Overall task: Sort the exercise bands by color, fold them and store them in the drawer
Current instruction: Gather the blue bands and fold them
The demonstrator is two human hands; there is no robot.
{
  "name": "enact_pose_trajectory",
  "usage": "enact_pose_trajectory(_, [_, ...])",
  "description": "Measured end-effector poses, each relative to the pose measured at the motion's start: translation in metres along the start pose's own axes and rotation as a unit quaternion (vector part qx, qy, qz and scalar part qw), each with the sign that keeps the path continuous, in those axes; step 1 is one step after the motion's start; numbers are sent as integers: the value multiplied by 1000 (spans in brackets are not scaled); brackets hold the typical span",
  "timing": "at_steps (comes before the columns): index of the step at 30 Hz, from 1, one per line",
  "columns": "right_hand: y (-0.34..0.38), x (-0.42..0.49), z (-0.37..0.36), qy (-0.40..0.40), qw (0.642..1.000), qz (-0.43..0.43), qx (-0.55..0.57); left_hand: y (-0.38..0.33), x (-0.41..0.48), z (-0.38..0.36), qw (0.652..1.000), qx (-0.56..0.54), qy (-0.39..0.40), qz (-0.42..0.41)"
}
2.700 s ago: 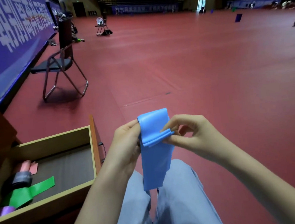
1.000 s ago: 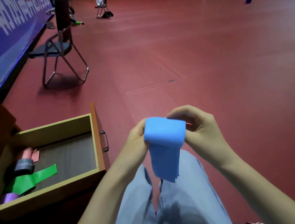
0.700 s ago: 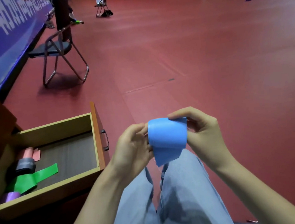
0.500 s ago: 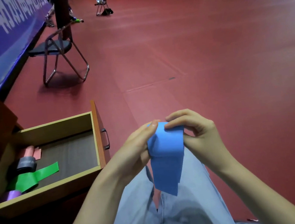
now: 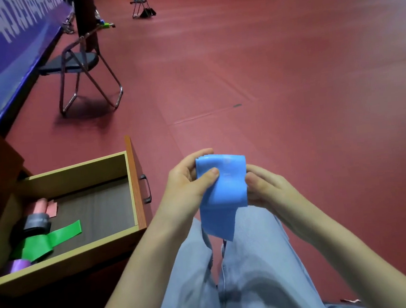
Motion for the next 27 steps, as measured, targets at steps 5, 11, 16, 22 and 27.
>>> enact_pose_trajectory(5, [5, 0, 2, -9, 1000, 4, -5, -6, 1, -5, 1000, 12, 7, -20])
enact_pose_trajectory(11, [6, 3, 10, -63, 997, 17, 31, 25, -1, 3, 995, -7, 34, 93])
enact_pose_trajectory(16, [3, 4, 17, -133, 990, 29, 34, 43, -11, 4, 982, 63, 52, 169])
enact_pose_trajectory(22, [0, 0, 15, -190, 980, 53, 21, 50, -14, 8, 973, 79, 56, 211])
enact_pose_trajectory(27, [3, -1, 9, -196, 978, 69, 24, 58, -17, 7, 968, -3, 57, 245])
Point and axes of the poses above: each hand's wrist, its own x-axis towards the middle knuckle, its own z-axis out of the back of the hand, y = z × x, the point moved 8 cm from there along x, towards the middle knuckle, and after that the axes turned 14 degrees about -x, right-handed, at the moved point
